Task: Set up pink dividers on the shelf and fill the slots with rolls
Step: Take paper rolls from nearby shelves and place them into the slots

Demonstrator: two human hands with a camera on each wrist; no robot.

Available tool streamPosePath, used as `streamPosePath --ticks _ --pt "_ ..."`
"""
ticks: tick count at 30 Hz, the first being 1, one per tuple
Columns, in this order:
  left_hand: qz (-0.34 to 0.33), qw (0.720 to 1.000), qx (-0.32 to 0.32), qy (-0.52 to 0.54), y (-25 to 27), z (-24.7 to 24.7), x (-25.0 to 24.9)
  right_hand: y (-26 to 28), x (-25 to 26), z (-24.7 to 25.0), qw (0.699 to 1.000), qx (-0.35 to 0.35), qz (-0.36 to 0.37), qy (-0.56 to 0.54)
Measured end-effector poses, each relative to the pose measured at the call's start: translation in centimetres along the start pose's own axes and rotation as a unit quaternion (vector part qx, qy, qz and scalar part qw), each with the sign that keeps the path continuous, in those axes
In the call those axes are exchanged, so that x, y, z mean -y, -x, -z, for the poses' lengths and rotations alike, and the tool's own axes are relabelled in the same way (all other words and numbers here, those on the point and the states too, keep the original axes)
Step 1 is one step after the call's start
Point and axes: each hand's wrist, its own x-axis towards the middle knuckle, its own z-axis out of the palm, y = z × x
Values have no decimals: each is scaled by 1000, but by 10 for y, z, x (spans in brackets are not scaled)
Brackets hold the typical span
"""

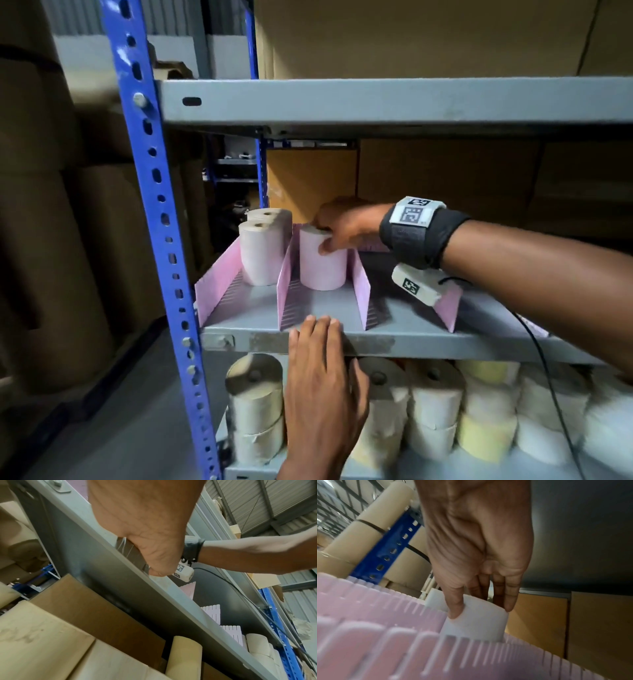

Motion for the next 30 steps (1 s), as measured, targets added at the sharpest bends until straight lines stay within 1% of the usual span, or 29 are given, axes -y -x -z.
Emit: streamPosePath --ticks 3,5,9,19,24,30 --pt "-9 1000 -10 0 1 1 0 -17 -4 3 991 -47 7 126" --pt "-10 1000 -18 -3 1 1 1 -25 -3 4 986 -48 20 157" --pt "-12 999 -33 -8 0 0 2 -38 -8 5 985 -38 32 164" --pt "-16 999 -49 -1 1 -6 5 -57 -22 2 990 -37 17 134" --pt "-16 998 -58 6 2 -9 7 -65 -27 1 989 -40 10 139" --pt "-16 999 -39 9 2 -7 6 -65 -27 2 989 -40 8 143"
